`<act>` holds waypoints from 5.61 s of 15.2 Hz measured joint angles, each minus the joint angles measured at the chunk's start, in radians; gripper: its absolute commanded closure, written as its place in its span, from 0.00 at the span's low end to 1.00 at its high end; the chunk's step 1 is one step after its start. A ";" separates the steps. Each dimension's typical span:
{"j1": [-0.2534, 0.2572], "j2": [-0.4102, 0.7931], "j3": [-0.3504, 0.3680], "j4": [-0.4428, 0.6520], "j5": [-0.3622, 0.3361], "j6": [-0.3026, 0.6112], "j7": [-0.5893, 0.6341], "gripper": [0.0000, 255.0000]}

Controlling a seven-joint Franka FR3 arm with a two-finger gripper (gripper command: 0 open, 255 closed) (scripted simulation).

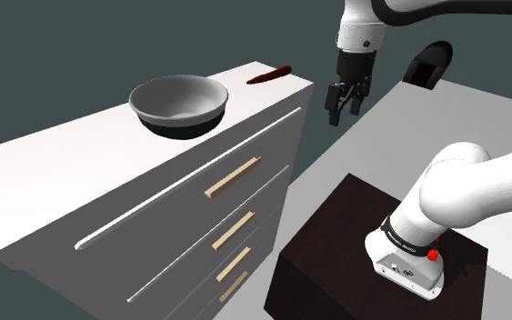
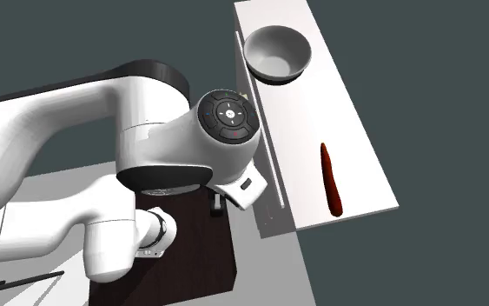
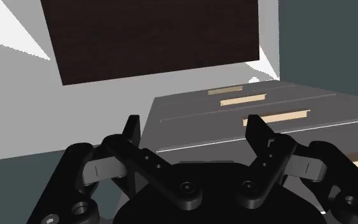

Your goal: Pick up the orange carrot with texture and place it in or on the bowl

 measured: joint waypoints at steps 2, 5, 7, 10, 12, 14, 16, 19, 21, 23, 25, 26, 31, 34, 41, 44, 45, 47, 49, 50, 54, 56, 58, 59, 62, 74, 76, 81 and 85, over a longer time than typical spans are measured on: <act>0.005 0.012 -0.011 0.008 -0.012 0.005 -0.029 0.00; 0.032 0.084 -0.069 0.065 -0.075 0.027 -0.202 0.00; 0.054 0.137 -0.111 0.105 -0.117 0.047 -0.338 0.00; 0.094 0.239 -0.159 0.198 -0.160 0.073 -0.533 0.00; 0.118 0.299 -0.190 0.255 -0.182 0.090 -0.666 0.00; 0.141 0.368 -0.220 0.323 -0.198 0.108 -0.802 0.00; 0.168 0.442 -0.235 0.393 -0.201 0.127 -0.926 0.00; 0.199 0.545 -0.255 0.519 -0.198 0.127 -1.117 0.00; 0.217 0.603 -0.262 0.577 -0.191 0.144 -1.239 0.00; 0.233 0.663 -0.264 0.653 -0.181 0.144 -1.360 0.00; 0.247 0.710 -0.259 0.711 -0.171 0.148 -1.465 0.00; 0.250 0.724 -0.258 0.725 -0.168 0.151 -1.489 0.00; 0.251 0.733 -0.258 0.678 -0.166 0.210 -1.514 0.00; 0.250 0.732 -0.259 0.648 -0.167 0.239 -1.513 0.00; 0.250 0.730 -0.259 0.644 -0.167 0.242 -1.514 1.00; 0.251 0.723 -0.258 0.649 -0.166 0.222 -1.514 1.00; 0.251 0.723 -0.258 0.650 -0.166 0.220 -1.514 1.00; 0.251 0.723 -0.257 0.650 -0.167 0.222 -1.513 1.00; 0.251 0.724 -0.258 0.651 -0.167 0.233 -1.513 1.00; 0.251 0.724 -0.258 0.649 -0.166 0.237 -1.514 1.00; 0.250 0.732 -0.259 0.682 -0.166 0.206 -1.517 1.00; 0.250 0.733 -0.258 0.712 -0.166 0.178 -1.518 1.00; 0.250 0.737 -0.259 0.742 -0.165 0.151 -1.522 1.00; 0.251 0.736 -0.258 0.756 -0.165 0.137 -1.521 1.00; 0.250 0.745 -0.259 0.809 -0.163 0.093 -1.527 1.00; 0.247 0.804 -0.261 1.042 -0.152 -0.081 -1.545 1.00; 0.245 0.820 -0.263 1.089 -0.149 -0.112 -1.551 1.00; 0.258 0.846 -0.252 1.183 -0.146 -0.183 -1.531 1.00; 0.309 0.838 -0.210 1.167 -0.149 -0.182 -1.440 1.00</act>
